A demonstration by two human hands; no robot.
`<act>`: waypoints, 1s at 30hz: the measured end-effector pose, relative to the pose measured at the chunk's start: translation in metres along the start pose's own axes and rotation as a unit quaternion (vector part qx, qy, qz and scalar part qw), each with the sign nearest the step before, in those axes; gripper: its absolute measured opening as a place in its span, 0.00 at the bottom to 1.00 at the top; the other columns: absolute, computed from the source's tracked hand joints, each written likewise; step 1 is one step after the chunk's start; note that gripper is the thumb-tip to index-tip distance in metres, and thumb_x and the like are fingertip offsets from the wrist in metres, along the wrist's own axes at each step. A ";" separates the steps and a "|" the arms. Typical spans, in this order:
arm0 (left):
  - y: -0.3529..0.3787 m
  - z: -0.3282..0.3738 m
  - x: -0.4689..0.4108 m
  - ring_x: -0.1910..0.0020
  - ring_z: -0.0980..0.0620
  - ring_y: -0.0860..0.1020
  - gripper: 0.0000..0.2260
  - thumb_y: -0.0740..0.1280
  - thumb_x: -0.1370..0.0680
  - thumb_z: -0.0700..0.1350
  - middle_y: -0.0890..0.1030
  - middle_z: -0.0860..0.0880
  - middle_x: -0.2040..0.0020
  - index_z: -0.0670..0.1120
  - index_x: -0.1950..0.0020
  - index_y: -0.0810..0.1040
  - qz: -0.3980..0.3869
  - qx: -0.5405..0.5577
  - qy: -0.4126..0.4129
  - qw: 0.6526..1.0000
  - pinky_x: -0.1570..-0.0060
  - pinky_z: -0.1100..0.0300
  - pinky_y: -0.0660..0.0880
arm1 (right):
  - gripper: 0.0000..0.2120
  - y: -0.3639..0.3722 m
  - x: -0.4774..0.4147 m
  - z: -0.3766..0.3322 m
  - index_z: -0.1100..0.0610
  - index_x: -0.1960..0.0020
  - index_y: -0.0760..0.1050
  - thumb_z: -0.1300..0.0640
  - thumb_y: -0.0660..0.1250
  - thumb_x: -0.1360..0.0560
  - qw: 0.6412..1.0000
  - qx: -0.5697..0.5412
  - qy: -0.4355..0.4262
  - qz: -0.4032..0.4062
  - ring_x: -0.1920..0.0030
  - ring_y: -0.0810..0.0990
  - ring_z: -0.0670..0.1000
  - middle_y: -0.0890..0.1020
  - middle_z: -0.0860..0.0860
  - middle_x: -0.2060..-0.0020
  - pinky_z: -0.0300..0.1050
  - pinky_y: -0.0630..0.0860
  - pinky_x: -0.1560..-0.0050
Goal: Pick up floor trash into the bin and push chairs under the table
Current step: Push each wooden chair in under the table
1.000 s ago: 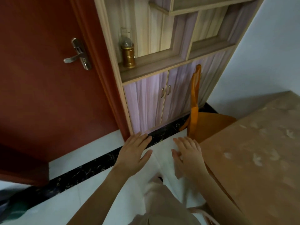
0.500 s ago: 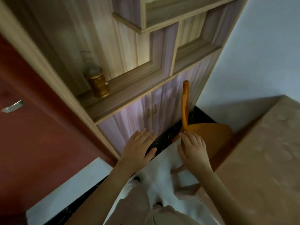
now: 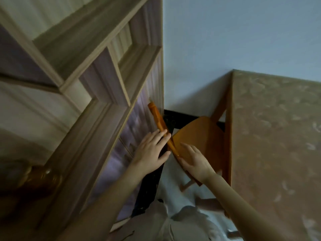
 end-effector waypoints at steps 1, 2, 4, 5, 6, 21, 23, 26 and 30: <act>0.003 -0.003 -0.008 0.26 0.48 0.61 0.27 0.57 0.22 0.59 0.65 0.48 0.25 0.49 0.25 0.65 -0.007 0.002 0.008 1.000 0.28 0.46 0.61 | 0.28 0.005 -0.002 0.000 0.46 0.23 0.58 0.45 0.62 0.21 1.000 -0.008 0.005 -0.008 0.32 0.69 0.47 0.69 0.47 0.31 0.37 0.63 0.35; 0.007 -0.006 -0.015 0.26 0.47 0.61 0.28 0.57 0.22 0.59 0.65 0.48 0.25 0.49 0.25 0.64 -0.011 0.006 0.012 1.000 0.29 0.45 0.62 | 0.28 0.010 -0.002 0.001 0.46 0.23 0.57 0.45 0.62 0.21 1.000 -0.018 0.012 -0.014 0.33 0.70 0.47 0.69 0.47 0.31 0.38 0.65 0.35; 0.017 -0.009 -0.025 0.26 0.45 0.61 0.30 0.60 0.23 0.60 0.63 0.46 0.24 0.48 0.24 0.63 -0.017 0.030 -0.005 0.999 0.29 0.45 0.63 | 0.28 0.019 -0.002 0.003 0.46 0.23 0.57 0.45 0.62 0.20 0.999 -0.040 0.031 -0.021 0.35 0.72 0.48 0.69 0.48 0.30 0.43 0.69 0.34; 0.022 -0.011 -0.027 0.26 0.43 0.61 0.31 0.64 0.23 0.59 0.62 0.44 0.24 0.47 0.24 0.62 -0.017 0.051 -0.025 0.998 0.30 0.46 0.64 | 0.28 0.023 -0.002 0.005 0.46 0.23 0.57 0.45 0.61 0.20 0.998 -0.042 0.040 -0.026 0.37 0.73 0.48 0.69 0.48 0.31 0.45 0.71 0.36; 0.027 -0.011 -0.028 0.26 0.41 0.62 0.34 0.68 0.25 0.57 0.62 0.42 0.24 0.45 0.24 0.61 -0.014 0.072 -0.045 0.996 0.32 0.46 0.66 | 0.28 0.025 -0.002 0.006 0.46 0.23 0.57 0.45 0.61 0.20 0.998 -0.037 0.046 -0.032 0.39 0.74 0.47 0.69 0.48 0.31 0.45 0.73 0.38; 0.077 -0.004 -0.022 0.25 0.51 0.59 0.53 0.79 0.33 0.45 0.52 0.48 0.21 0.51 0.21 0.44 -0.025 0.481 -0.314 0.818 0.33 0.59 0.62 | 0.26 0.025 0.009 0.035 0.37 0.29 0.66 0.58 0.66 0.22 0.990 -0.128 0.041 -0.046 0.54 0.83 0.52 0.77 0.47 0.44 0.48 0.83 0.53; 0.080 -0.005 -0.020 0.25 0.50 0.59 0.52 0.79 0.33 0.43 0.53 0.48 0.21 0.52 0.21 0.46 -0.024 0.512 -0.313 0.800 0.33 0.58 0.63 | 0.25 0.026 0.011 0.043 0.39 0.30 0.69 0.58 0.68 0.22 0.978 -0.192 0.062 -0.051 0.56 0.84 0.56 0.78 0.50 0.44 0.55 0.83 0.55; 0.083 -0.009 -0.019 0.26 0.49 0.62 0.50 0.78 0.33 0.38 0.58 0.46 0.22 0.51 0.21 0.50 -0.004 0.544 -0.322 0.775 0.34 0.60 0.66 | 0.22 0.029 0.013 0.046 0.40 0.32 0.72 0.56 0.68 0.23 0.966 -0.242 0.081 -0.034 0.58 0.84 0.61 0.79 0.52 0.46 0.62 0.82 0.57; 0.091 -0.016 -0.022 0.28 0.52 0.65 0.50 0.79 0.33 0.39 0.60 0.46 0.23 0.51 0.21 0.51 0.005 0.555 -0.318 0.769 0.42 0.70 0.70 | 0.22 0.034 0.012 0.044 0.43 0.30 0.71 0.54 0.67 0.22 0.967 -0.239 0.085 -0.023 0.47 0.83 0.54 0.80 0.48 0.42 0.57 0.78 0.41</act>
Point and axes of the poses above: each hand's wrist, its own x-axis away from the middle knuckle, its own y-axis out of the palm, z = x × y, the point moved 3 cm from there along -x, towards the middle knuckle
